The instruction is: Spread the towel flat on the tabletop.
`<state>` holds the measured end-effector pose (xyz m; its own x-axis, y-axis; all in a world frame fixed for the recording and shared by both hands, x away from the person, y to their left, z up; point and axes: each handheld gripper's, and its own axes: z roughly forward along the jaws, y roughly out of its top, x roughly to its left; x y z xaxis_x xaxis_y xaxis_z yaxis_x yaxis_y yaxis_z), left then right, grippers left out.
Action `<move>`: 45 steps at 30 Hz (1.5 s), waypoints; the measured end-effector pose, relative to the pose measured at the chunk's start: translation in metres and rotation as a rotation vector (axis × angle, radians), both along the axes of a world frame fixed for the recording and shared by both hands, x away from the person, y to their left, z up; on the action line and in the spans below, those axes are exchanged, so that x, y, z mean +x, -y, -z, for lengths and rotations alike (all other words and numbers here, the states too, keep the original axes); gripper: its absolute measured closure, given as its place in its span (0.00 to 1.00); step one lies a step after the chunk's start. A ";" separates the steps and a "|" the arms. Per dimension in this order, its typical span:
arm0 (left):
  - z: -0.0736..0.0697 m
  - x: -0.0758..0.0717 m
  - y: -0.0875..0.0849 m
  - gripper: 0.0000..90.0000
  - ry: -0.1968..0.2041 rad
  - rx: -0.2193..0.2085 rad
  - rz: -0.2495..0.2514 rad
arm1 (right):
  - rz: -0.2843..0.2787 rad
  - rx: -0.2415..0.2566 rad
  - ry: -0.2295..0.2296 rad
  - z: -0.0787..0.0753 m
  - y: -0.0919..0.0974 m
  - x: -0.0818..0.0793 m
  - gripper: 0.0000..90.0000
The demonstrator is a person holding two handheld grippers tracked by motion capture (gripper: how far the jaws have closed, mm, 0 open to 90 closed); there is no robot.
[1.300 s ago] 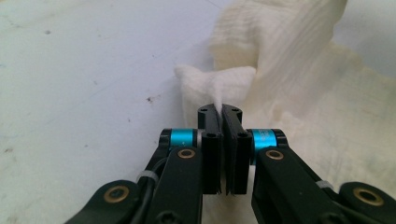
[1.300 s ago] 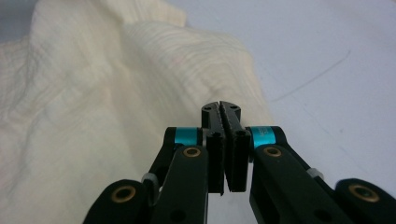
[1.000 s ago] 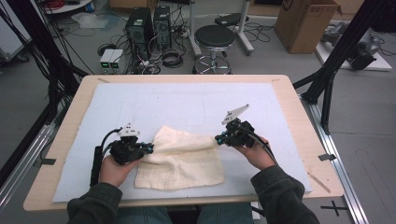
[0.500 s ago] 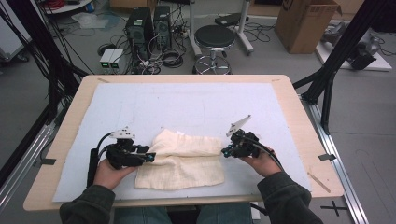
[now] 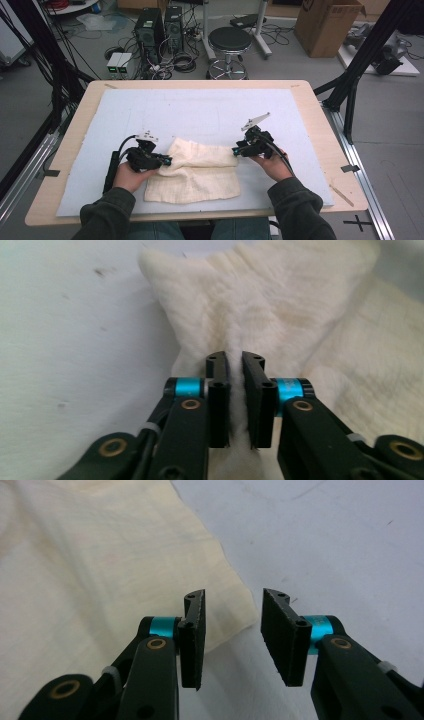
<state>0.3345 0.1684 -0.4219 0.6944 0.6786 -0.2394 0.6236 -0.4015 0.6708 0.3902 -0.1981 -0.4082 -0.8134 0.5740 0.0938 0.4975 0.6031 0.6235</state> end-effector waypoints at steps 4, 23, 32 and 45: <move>0.007 -0.001 0.008 0.93 -0.036 0.010 0.041 | 0.015 -0.047 -0.020 0.015 -0.012 0.009 0.69; -0.009 0.006 -0.014 0.68 -0.020 -0.152 -0.010 | 0.013 -0.069 0.094 0.000 0.003 -0.003 0.95; -0.012 0.038 -0.005 0.56 0.011 -0.159 -0.154 | 0.035 -0.092 0.096 0.000 0.019 -0.006 0.95; -0.003 0.052 0.011 0.97 0.065 -0.031 -0.148 | 0.033 -0.067 0.090 0.002 0.019 -0.001 0.95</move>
